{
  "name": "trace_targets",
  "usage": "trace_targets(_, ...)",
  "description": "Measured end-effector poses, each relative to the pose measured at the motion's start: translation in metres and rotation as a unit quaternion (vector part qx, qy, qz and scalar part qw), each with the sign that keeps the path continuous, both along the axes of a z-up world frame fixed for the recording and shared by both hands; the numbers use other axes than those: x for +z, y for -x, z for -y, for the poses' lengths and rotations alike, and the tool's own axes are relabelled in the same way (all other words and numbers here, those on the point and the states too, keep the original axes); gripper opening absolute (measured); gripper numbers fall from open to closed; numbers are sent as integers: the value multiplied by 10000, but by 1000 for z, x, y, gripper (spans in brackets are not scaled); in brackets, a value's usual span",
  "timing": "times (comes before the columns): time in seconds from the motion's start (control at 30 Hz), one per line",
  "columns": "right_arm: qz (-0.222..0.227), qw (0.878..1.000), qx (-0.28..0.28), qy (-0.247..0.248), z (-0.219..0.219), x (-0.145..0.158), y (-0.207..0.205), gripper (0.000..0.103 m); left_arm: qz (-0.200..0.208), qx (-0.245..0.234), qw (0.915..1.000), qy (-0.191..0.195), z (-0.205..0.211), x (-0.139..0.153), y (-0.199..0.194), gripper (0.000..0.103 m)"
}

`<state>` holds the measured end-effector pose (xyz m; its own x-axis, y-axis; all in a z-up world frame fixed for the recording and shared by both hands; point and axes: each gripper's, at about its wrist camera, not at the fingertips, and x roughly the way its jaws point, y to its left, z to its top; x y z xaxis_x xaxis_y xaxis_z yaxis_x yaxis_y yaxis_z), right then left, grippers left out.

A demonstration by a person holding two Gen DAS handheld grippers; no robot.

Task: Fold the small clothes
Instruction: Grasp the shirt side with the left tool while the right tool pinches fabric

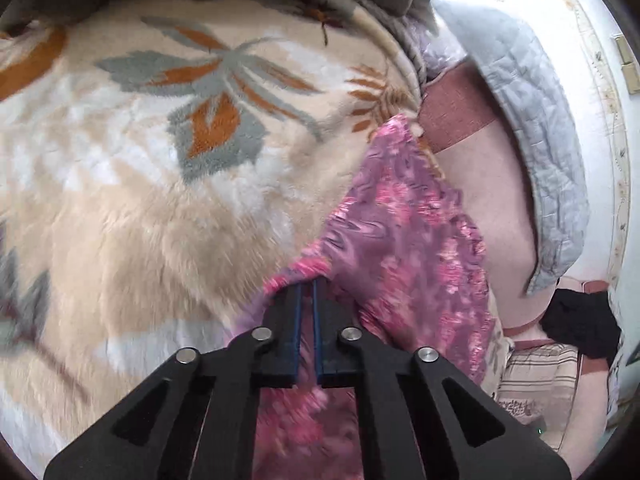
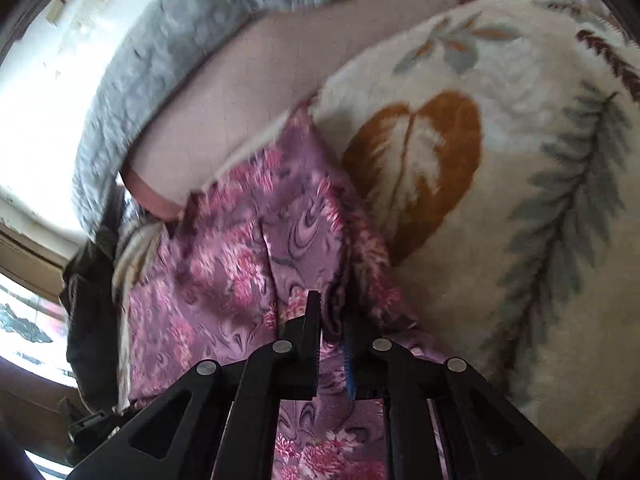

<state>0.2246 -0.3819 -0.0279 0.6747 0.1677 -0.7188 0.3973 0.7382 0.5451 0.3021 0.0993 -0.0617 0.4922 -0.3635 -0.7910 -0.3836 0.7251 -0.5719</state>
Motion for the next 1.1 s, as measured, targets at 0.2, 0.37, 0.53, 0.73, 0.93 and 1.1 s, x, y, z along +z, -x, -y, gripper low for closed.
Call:
trace_targets(0.2,359,9988,2,346,3,21,-36,55,916,-731,9910,-643,33,32,-2,34)
trace_targets(0.37,-560,9903,715,1056,-28,-3,-76,43,483,-1018,9872,-1128,38,-2,-16,33)
trace_targets(0.53,29,9839,827,1582,-39,18,-81,6,364,-1120,9825,-1440,44,-10,-18,33)
trace_targets(0.73,-374,9845,627,1594,-29,15,-75,20,327,-1151,9833,-1373,39,-7,-17,33)
trace_targets(0.93,-22,9885,1258,844,-37,10,-32,26,397,-1554,9781,-1328,63,-7,-11,34)
trace_targets(1.1,-650,9814,1596,845,-49,-12,-12,25,284,-1838,9710,-1504,71,-13,2,36)
